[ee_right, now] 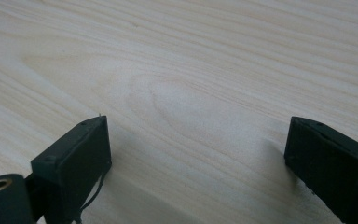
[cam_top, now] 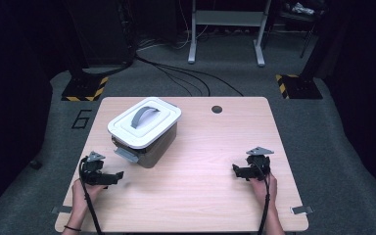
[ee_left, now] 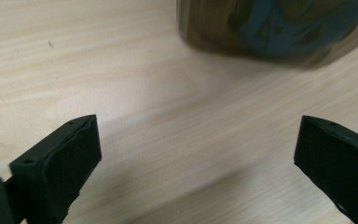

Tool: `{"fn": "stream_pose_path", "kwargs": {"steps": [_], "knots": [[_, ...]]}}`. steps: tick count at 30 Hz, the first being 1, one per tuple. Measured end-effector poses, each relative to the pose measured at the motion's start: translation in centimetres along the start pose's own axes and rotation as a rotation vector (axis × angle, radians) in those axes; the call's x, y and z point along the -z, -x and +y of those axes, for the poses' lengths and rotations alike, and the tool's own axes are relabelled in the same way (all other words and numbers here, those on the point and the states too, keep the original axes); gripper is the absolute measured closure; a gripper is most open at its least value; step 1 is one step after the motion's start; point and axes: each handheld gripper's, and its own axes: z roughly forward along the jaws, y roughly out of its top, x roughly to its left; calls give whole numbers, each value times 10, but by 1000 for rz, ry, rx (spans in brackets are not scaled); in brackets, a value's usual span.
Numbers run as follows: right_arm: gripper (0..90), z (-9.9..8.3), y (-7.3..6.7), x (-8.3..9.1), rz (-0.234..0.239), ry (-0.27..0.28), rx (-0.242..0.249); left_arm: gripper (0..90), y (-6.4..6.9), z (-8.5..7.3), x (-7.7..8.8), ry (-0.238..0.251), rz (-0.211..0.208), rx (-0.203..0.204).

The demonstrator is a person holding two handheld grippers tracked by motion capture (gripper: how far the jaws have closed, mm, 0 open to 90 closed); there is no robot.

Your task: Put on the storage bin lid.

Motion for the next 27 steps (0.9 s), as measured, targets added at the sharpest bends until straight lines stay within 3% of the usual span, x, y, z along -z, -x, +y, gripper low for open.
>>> {"fn": "stream_pose_path", "kwargs": {"steps": [2, 4, 5, 7, 10, 13, 27], "knots": [[63, 0, 0, 0, 0, 1, 3, 1, 1, -5, -3, 0, 14, -17], [63, 0, 0, 0, 0, 0, 2, 0, 4, -9, -7, 19, 6, 15], [63, 0, 0, 0, 0, 0, 0, 1, 3, -10, -7, 17, 14, -8], [64, 0, 0, 0, 0, -1, 2, 0, 6, -13, -9, 53, 29, 7], [64, 0, 0, 0, 0, -1, 1, 0, 9, -17, -11, 76, 59, -19], [64, 0, 0, 0, 0, 0, 3, 0, 11, -18, -11, 67, 78, -41], [64, 0, 0, 0, -2, 1, 4, 0, 14, -18, -11, 72, 87, -19]]}}
